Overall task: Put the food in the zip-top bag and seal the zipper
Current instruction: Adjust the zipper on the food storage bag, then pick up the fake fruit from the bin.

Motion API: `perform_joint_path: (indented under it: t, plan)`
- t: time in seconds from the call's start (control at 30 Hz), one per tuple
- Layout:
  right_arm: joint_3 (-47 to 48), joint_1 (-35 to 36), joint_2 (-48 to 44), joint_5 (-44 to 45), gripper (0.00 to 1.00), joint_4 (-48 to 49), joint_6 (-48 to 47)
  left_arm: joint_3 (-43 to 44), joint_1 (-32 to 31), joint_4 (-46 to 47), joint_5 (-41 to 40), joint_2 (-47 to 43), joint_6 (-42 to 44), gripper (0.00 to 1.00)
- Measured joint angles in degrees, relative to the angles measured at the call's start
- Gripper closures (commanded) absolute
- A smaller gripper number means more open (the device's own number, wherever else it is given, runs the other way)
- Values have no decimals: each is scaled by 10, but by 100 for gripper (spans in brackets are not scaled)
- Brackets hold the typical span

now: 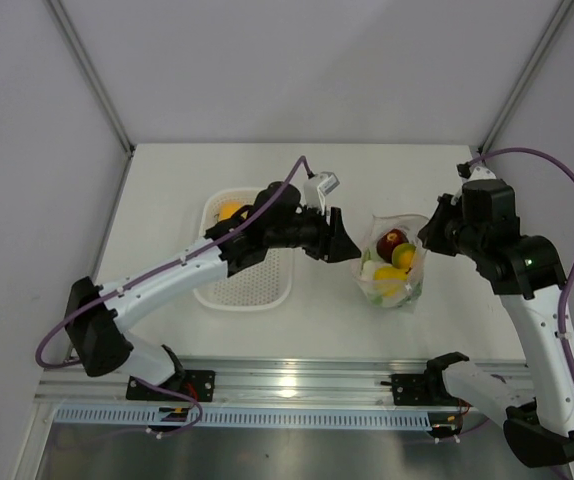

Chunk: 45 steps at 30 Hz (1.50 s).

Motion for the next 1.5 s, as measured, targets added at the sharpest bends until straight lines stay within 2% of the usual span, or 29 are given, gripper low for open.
perform_joint_path:
  t: [0.07, 0.13, 0.23, 0.33, 0.43, 0.53, 0.63, 0.9, 1.17, 1.5]
  plan:
    - [0, 0, -5, 2, 100, -4, -2, -15, 0, 13, -22, -23, 6, 12]
    - [0, 0, -4, 2, 100, -5, -5, -50, 1, 23, -50, -64, 13, 1]
    - [0, 0, 3, 3, 100, -4, -7, -95, 4, 21, -113, -143, 26, 1]
    - [0, 0, 10, 2, 100, -3, -9, -104, 26, 15, -153, -203, 35, 1]
    - [-1, 0, 10, 2, 100, 0, -9, -104, 79, 5, -184, -235, 35, 0]
    - [-6, 0, 10, 2, 100, 3, -9, -103, 133, -17, -202, -230, 42, 1]
    - [-11, 0, 10, 1, 100, 4, -9, -89, 180, -52, -202, -184, 59, 0]
    - [-16, 0, 12, -14, 100, 15, -9, -68, 276, -77, -101, -42, 118, 0]
    - [-17, 0, 19, -27, 100, 25, -9, 18, 280, -81, -107, 83, 160, 0]
    - [-30, 0, 21, -27, 100, 31, -11, 156, 280, -138, -176, 243, 181, 0]
